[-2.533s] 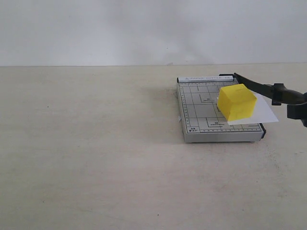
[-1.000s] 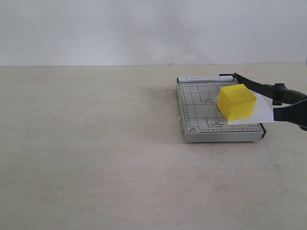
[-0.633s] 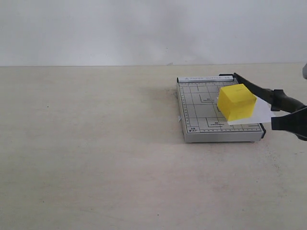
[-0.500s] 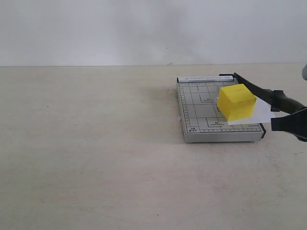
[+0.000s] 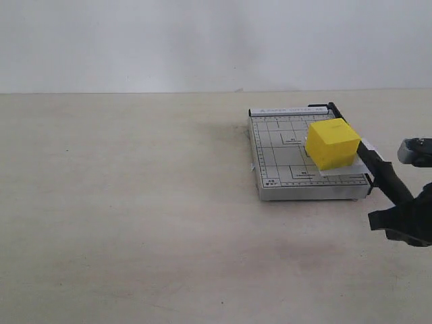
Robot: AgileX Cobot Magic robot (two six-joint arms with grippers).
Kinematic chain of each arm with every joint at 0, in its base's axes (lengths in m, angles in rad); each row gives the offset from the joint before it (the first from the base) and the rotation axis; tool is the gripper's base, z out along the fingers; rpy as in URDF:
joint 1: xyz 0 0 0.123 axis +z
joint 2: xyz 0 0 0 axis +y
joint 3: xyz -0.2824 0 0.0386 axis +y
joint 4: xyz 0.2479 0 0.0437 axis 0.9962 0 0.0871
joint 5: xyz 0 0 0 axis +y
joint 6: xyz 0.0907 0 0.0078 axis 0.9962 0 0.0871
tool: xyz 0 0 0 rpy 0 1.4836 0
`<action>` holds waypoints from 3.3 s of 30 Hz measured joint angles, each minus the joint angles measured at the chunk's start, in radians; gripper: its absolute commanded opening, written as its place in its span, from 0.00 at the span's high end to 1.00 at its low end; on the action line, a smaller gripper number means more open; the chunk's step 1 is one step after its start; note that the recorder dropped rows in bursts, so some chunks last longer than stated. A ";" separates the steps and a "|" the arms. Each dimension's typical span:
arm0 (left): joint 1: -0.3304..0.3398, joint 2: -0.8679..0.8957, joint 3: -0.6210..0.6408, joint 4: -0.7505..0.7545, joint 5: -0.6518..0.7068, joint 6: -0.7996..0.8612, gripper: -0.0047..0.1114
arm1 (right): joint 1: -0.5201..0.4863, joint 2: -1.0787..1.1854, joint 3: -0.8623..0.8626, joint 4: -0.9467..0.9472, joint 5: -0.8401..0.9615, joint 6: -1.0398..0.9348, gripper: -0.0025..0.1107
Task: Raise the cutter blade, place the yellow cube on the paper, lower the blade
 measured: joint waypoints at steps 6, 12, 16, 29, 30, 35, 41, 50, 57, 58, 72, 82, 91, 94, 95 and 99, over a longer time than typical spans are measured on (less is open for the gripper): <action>0.000 0.000 0.000 0.000 0.000 0.000 0.92 | 0.000 0.054 0.000 0.002 -0.013 0.000 0.98; 0.000 0.000 0.000 0.003 0.000 0.000 0.92 | -0.001 0.066 0.000 0.013 -0.017 -0.002 0.98; 0.000 0.000 0.000 0.003 0.000 0.000 0.92 | -0.001 0.066 0.000 0.018 -0.017 -0.002 0.66; 0.000 0.000 0.000 0.003 0.000 0.000 0.92 | 0.000 -0.026 -0.002 -0.270 0.154 0.348 0.75; 0.000 0.000 0.000 0.003 0.000 0.000 0.92 | 0.000 -0.061 -0.002 -0.356 0.173 0.445 0.83; 0.000 0.000 0.000 0.005 0.000 0.000 0.92 | 0.000 -0.354 0.022 -0.588 0.242 0.700 0.98; 0.000 0.000 0.000 0.005 0.000 0.000 0.92 | 0.000 -0.984 0.186 -0.508 0.089 0.709 0.98; 0.000 0.000 0.000 0.005 0.002 0.000 0.92 | 0.000 -1.513 0.369 -0.485 -0.092 0.711 0.98; 0.000 0.000 0.000 0.007 0.004 0.000 0.92 | 0.000 -1.520 0.375 -0.528 -0.187 0.628 0.98; 0.000 0.000 0.000 0.007 0.004 0.000 0.92 | 0.000 -1.520 0.380 -0.548 -0.187 0.592 0.98; 0.000 0.000 0.000 0.007 0.004 0.000 0.92 | -0.135 -1.520 0.503 -0.773 0.013 0.716 0.98; 0.000 0.000 0.000 0.007 0.006 0.000 0.92 | -0.163 -1.520 0.507 -0.763 0.095 0.705 0.98; 0.000 0.000 0.000 0.007 0.006 0.000 0.92 | -0.163 -1.520 0.507 -0.763 0.095 0.703 0.98; 0.000 0.000 0.000 0.007 0.006 0.000 0.92 | -0.163 -1.520 0.507 -0.763 0.095 0.703 0.98; 0.000 0.000 0.000 0.011 0.006 0.000 0.92 | -0.163 -1.520 0.507 -0.763 0.097 0.703 0.98; 0.000 0.000 0.000 -0.180 0.023 0.097 0.92 | -0.163 -1.520 0.507 -0.763 0.097 0.703 0.98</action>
